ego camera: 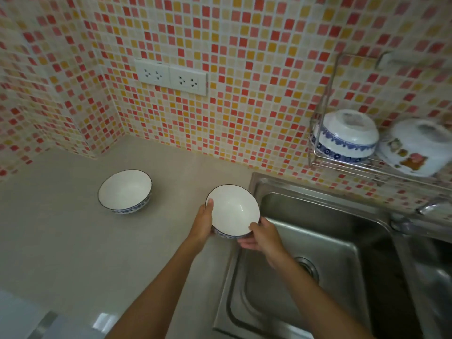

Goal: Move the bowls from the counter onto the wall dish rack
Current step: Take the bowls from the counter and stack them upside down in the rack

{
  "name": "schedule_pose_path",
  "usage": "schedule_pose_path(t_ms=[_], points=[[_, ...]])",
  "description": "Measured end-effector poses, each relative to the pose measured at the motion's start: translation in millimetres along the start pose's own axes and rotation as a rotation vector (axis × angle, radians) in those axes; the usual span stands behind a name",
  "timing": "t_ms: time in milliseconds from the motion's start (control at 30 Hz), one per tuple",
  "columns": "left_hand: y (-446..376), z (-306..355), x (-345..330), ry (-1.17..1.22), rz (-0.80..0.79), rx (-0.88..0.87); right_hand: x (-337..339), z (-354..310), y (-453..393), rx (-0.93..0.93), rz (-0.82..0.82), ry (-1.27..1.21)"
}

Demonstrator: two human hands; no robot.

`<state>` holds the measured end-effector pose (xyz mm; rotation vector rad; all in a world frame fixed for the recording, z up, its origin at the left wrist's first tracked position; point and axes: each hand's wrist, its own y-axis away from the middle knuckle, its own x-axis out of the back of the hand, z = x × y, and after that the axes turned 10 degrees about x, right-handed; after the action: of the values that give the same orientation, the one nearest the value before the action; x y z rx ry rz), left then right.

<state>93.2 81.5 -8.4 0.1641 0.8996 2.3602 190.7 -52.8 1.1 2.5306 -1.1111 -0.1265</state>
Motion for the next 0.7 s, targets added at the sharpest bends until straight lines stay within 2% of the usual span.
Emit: schedule_pose_path(t_ms=[167, 267, 433, 567, 633, 700], points=[[38.6, -26.1, -66.9, 0.033, -0.001, -0.109, 71.5, -1.1, 29.7, 0.105, 0.004, 0.080], [55.3, -33.6, -102.9, 0.047, 0.006, -0.153, 113.0, -6.2, 47.7, 0.233, 0.061, 0.201], [82.5, -23.5, -153.5, 0.055, 0.030, -0.193, 183.3, -45.9, 77.3, 0.581, 0.384, 0.441], [107.0, -0.6, -181.4, 0.018, -0.007, -0.283, 240.3, -82.2, 82.3, 0.826, 0.569, 0.520], [120.2, 11.1, -191.6, -0.002, -0.049, -0.346, 265.8, -94.6, 76.2, 0.906, 0.644, 0.634], [134.1, 21.5, -201.2, -0.032, -0.108, -0.403, 290.1, -98.4, 64.5, 0.897, 0.684, 0.781]])
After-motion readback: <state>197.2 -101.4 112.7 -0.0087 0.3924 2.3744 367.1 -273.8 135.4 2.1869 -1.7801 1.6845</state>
